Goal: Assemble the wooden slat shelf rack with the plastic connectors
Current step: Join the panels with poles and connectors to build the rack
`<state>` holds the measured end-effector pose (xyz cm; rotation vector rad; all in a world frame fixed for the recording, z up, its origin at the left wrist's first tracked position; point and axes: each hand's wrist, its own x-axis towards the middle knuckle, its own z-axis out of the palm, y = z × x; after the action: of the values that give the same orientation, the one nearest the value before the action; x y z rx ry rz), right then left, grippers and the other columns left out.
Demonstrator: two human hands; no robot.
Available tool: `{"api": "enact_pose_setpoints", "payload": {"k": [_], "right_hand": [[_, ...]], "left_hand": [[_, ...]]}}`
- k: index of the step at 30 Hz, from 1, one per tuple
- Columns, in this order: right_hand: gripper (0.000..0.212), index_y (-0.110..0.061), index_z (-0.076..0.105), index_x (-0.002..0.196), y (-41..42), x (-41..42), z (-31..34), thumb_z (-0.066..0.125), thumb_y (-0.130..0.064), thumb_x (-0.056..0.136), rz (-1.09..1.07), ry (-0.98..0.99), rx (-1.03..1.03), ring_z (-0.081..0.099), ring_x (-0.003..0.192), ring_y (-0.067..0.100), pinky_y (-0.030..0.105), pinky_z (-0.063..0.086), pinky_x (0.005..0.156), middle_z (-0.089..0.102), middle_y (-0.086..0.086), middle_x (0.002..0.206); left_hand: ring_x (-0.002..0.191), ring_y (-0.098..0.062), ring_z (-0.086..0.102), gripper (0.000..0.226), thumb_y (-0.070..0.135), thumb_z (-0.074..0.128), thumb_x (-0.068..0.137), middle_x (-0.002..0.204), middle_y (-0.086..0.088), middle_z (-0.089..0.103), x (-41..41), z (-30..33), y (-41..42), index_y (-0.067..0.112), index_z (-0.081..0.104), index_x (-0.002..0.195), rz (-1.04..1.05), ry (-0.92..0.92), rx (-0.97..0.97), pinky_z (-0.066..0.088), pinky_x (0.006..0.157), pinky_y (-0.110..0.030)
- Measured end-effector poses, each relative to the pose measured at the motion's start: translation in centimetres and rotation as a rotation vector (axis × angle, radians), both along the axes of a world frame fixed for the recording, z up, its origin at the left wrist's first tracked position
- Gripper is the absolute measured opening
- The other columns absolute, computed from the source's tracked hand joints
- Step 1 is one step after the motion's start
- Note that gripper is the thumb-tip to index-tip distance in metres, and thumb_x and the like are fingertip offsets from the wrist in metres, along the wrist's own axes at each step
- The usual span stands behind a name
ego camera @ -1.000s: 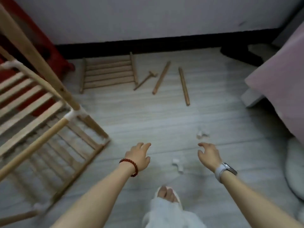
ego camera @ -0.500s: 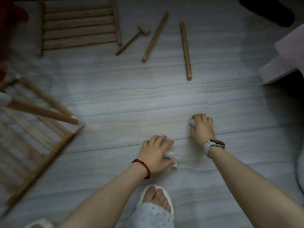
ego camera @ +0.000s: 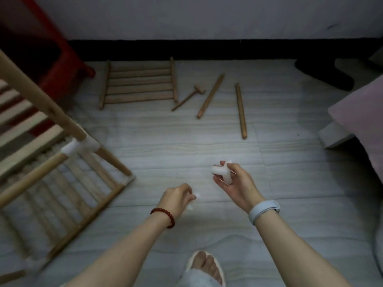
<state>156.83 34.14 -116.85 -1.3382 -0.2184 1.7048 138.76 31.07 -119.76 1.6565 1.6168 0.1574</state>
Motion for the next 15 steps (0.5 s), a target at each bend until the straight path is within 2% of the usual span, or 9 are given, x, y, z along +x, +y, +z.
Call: {"api": "enact_pose_setpoints", "payload": {"k": [3,5,8,10,11,13,15], "right_hand": [[0.021,-0.004,0.058,0.089,1.5,-3.6,5.1,0.041,-0.016,0.095,0.036,0.125,0.042,0.059,0.080,0.023,0.030,0.049,0.073,0.067,0.014,0.086],[0.022,-0.005,0.055,0.087,2.1,-6.2,9.1,0.039,-0.017,0.096,0.077,0.206,0.115,0.059,0.084,0.024,0.036,0.049,0.078,0.069,0.015,0.085],[0.020,-0.009,0.051,0.087,2.5,-9.9,15.2,0.036,-0.018,0.098,0.146,0.242,0.246,0.057,0.091,0.024,0.045,0.046,0.088,0.064,0.017,0.097],[0.018,-0.009,0.051,0.088,2.0,-12.3,19.2,0.038,-0.017,0.099,0.170,0.204,0.332,0.057,0.088,0.023,0.045,0.046,0.088,0.063,0.015,0.093],[0.017,-0.009,0.052,0.087,1.8,-13.4,21.0,0.041,-0.016,0.098,0.180,0.164,0.381,0.057,0.084,0.021,0.042,0.047,0.087,0.063,0.013,0.088],[0.016,-0.010,0.053,0.083,1.6,-15.2,24.3,0.045,-0.014,0.097,0.221,0.069,0.501,0.056,0.078,0.018,0.034,0.050,0.078,0.059,0.008,0.082],[0.016,-0.011,0.055,0.085,1.5,-16.8,27.2,0.045,-0.014,0.098,0.266,-0.019,0.616,0.056,0.078,0.015,0.028,0.051,0.071,0.057,0.006,0.087]], "left_hand": [[0.093,-0.020,0.058,0.021,0.031,0.056,0.092,0.090,0.000,0.060,-3.9,6.0,1.4,0.013,0.061,0.103,0.033,0.019,0.116,0.035,0.068,-0.024],[0.090,-0.020,0.056,0.015,0.027,0.053,0.094,0.088,0.002,0.057,-6.3,10.7,1.9,0.014,0.058,0.099,0.042,0.012,0.234,0.036,0.070,-0.025],[0.083,-0.021,0.055,0.007,0.014,0.048,0.095,0.082,0.004,0.050,-8.9,17.4,2.0,0.014,0.054,0.092,0.076,-0.059,0.408,0.048,0.077,-0.035],[0.081,-0.017,0.053,0.012,0.007,0.045,0.095,0.084,0.006,0.046,-10.5,21.3,1.3,0.014,0.054,0.091,0.114,-0.117,0.505,0.052,0.078,-0.040],[0.080,-0.013,0.051,0.015,0.006,0.043,0.096,0.086,0.007,0.045,-11.2,22.8,0.9,0.015,0.054,0.091,0.121,-0.124,0.547,0.051,0.079,-0.037],[0.082,-0.009,0.049,0.018,0.009,0.040,0.096,0.089,0.007,0.044,-12.6,25.4,0.1,0.019,0.054,0.093,0.134,-0.074,0.621,0.046,0.079,-0.029],[0.083,-0.013,0.053,0.016,0.014,0.039,0.097,0.089,0.006,0.049,-14.1,27.7,-0.8,0.022,0.052,0.092,0.203,-0.023,0.680,0.047,0.076,-0.033]]}}
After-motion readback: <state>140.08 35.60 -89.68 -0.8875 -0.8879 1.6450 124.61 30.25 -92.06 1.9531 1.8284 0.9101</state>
